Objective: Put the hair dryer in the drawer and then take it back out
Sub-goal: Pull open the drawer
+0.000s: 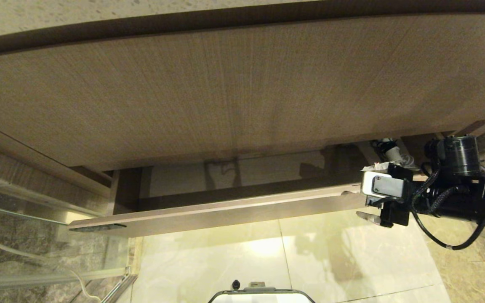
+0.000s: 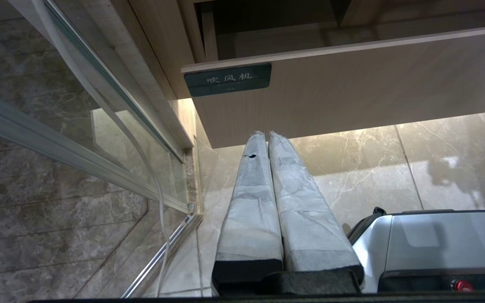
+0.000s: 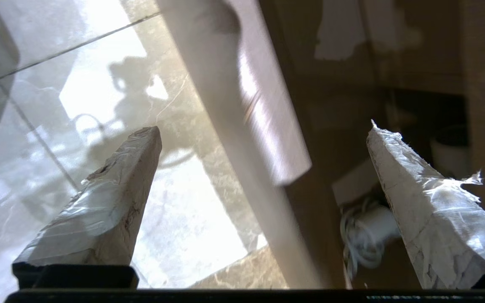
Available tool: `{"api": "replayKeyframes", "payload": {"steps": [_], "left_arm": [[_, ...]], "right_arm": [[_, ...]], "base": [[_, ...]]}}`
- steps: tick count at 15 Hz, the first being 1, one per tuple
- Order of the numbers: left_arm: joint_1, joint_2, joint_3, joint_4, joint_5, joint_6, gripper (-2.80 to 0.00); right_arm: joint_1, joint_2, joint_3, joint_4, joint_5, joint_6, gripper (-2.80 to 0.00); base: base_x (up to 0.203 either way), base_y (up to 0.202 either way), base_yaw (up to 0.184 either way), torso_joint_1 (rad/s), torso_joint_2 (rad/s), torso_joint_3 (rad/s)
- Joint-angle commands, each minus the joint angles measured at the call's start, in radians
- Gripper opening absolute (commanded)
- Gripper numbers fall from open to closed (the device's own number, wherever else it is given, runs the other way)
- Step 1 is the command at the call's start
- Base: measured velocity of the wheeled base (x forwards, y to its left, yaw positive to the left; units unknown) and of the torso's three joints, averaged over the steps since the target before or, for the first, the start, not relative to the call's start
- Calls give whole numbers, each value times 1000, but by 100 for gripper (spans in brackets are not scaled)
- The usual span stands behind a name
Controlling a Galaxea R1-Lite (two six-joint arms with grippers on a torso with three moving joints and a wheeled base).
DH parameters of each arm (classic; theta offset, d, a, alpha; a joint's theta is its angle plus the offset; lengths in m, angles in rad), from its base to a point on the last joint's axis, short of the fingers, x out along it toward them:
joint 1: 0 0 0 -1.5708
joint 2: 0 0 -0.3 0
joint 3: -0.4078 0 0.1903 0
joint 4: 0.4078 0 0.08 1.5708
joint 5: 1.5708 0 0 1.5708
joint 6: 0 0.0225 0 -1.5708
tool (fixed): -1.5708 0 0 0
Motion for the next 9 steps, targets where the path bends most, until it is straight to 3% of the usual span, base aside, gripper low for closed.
{"api": "replayKeyframes", "payload": {"steps": [1,9], "left_arm": [[0,-2,-1,0,0,0,-280],[0,0,-1,0,0,0,-280]], "right_arm": [[1,-99,18,17,1,-6,0],[-1,-218,40,76,-1,-8,0]], "base": [[0,0,0,0,0,0],[0,0,0,0,0,0]]}}
